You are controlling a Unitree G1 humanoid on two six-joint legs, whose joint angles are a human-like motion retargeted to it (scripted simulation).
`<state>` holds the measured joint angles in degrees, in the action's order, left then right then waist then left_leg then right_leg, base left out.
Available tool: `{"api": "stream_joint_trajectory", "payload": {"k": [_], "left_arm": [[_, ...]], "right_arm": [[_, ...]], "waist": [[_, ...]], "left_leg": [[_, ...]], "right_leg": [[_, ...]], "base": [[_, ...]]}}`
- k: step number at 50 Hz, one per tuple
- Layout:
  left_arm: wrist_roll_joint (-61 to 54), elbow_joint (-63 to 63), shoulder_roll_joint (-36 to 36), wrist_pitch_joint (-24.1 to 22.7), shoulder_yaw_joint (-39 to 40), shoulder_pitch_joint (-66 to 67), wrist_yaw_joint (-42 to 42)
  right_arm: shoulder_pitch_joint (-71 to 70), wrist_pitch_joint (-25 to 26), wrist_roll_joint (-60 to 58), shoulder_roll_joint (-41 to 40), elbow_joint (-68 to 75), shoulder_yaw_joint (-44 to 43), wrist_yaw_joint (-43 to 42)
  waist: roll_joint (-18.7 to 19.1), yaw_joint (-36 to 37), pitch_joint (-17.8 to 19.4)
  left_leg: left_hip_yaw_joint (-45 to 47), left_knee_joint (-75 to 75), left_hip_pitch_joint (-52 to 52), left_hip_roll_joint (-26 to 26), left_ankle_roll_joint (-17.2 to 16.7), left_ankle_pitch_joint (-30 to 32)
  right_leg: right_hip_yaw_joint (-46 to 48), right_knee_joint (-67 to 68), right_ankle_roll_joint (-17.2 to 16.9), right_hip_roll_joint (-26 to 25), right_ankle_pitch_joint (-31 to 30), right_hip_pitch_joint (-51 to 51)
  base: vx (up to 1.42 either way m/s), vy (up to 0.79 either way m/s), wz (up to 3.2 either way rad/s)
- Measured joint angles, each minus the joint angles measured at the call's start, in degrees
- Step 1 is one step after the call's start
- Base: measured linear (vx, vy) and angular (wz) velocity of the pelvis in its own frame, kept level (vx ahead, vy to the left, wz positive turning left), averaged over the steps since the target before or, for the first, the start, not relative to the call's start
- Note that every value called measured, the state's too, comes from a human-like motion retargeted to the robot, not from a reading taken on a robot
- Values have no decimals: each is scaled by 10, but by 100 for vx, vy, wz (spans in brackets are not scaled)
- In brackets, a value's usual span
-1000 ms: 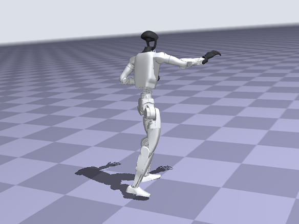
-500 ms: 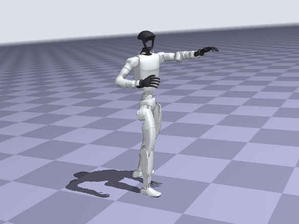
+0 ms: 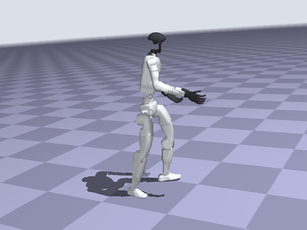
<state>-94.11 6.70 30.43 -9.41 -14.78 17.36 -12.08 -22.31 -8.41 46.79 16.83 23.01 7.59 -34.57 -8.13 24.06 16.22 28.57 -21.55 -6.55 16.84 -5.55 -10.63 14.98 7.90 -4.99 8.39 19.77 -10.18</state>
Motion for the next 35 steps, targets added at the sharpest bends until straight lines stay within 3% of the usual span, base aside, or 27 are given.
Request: {"api": "stream_joint_trajectory", "payload": {"k": [1, 2, 3, 4, 5, 7, 10, 13, 16, 18, 20, 22, 26, 28, 30, 32, 33, 35], "left_arm": [[35, -10, 22, -51, 15, -4, -55], [83, -24, 44, -78, 31, -9, -86], [158, -49, 68, -57, 52, -16, -68], [192, -63, 80, -40, 71, -16, -57], [206, -71, 86, -27, 91, -12, -50], [129, -61, 60, -16, 125, -12, -21], [-135, 2, -14, -16, 163, -12, 132], [-137, -4, -35, 8, 170, 7, 175], [-106, -19, -75, 3, 156, 3, 187], [-93, -39, -112, -2, 141, -16, 178], [-79, -63, -151, -8, 128, -39, 175], [185, -144, -137, -15, 114, -65, 45], [164, -150, -199, -15, 126, -91, 21], [134, -147, -220, -7, 148, -99, 15], [135, -142, -226, -21, 187, -100, 12], [46, -132, -249, -8, 219, -112, 35], [-57, -123, -262, -15, 238, -120, 55], [-50, -140, -252, -104, 294, -120, 7]], "right_arm": [[-65, 3, -120, 54, 54, -4, -250], [-127, -49, -96, 90, 76, -25, -347], [-181, -212, 217, 89, 37, -80, -138], [-244, -251, 344, 121, 34, -95, -34], [-311, -227, 378, 169, 49, -90, 17], [-453, -220, 394, 242, 45, -44, 66], [-638, -258, 395, 295, -49, 68, 138], [-749, -263, 346, 332, -167, 176, 198], [-797, -258, 297, 354, -245, 240, 219], [-783, -268, 279, 350, -284, 241, 210], [-732, -288, 268, 329, -332, 205, 205], [-654, -283, 226, 303, -393, 134, 198], [-461, -251, 203, 231, -512, 25, 242], [-344, -185, 162, 211, -539, -16, 247], [-245, -174, 115, 188, -550, -48, 257], [-122, -123, 60, 175, -550, -91, 269], [-68, -118, 64, 161, -551, -102, 271], [34, -114, 47, 137, -533, -114, 254]], "waist": [[-2, 27, -4], [-3, 50, -9], [-4, 63, -15], [-10, 81, -23], [-17, 101, -31], [-35, 143, -34], [-59, 197, -31], [-68, 202, -45], [-57, 177, -61], [-44, 160, -67], [-27, 147, -71], [-19, 140, -67], [14, 142, -37], [29, 144, -17], [44, 138, 8], [58, 142, 29], [61, 143, 40], [74, 130, 50]], "left_leg": [[-2, 31, -10, -11, -11, 18], [-8, 54, -21, -22, -17, 33], [-23, 58, -35, -32, -13, 42], [-36, 54, -46, -40, 1, 42], [-48, 46, -56, -48, 19, 37], [-65, 20, -63, -57, 52, 18], [-86, 19, -50, -68, 57, 6], [-138, 49, -26, -81, 43, 7], [-220, 80, 0, -86, 24, 8], [-276, 96, 12, -86, 10, 9], [-330, 99, 16, -76, -25, 3], [-368, 112, 18, -71, -42, 5], [-411, 139, 33, -52, -73, 6], [-423, 151, 36, -44, -64, 3], [-430, 160, 40, -38, -44, -4], [-434, 165, 42, -40, -7, -11], [-431, 165, 41, -48, 27, -13], [-429, 158, 49, -51, 43, -29]], "right_leg": [[15, 3, 2, -5, 4, -6], [30, 4, 6, -10, 7, -13], [45, 1, 12, -15, 7, -21], [56, -1, 17, -15, 7, -26], [65, -1, 22, -13, 5, -31], [74, 3, 24, -4, -1, -38], [87, 27, 25, 7, -19, -47], [128, 88, 40, 6, -59, -60], [164, 213, 51, 4, -124, -49], [162, 309, 48, 5, -163, -19], [144, 384, 38, -3, -182, 18], [129, 435, 37, 6, -164, 64], [158, 447, 68, 62, -92, 116], [193, 407, 82, 101, -58, 128], [221, 336, 84, 128, -40, 136], [234, 237, 69, 146, -51, 142], [237, 185, 62, 157, -60, 146], [258, 99, 42, 175, -68, 141]], "base": [[37, 0, 133], [36, 1, 131], [36, 1, 123], [36, 3, 107], [39, 5, 80], [43, 8, 54], [50, 13, 62], [55, 16, 168], [53, 11, 256], [46, 1, 258], [40, -8, 226], [34, -14, 174], [27, -19, 115], [21, -23, 76], [20, -27, 56], [19, -31, 39], [21, -34, 23], [23, -36, 4]]}}
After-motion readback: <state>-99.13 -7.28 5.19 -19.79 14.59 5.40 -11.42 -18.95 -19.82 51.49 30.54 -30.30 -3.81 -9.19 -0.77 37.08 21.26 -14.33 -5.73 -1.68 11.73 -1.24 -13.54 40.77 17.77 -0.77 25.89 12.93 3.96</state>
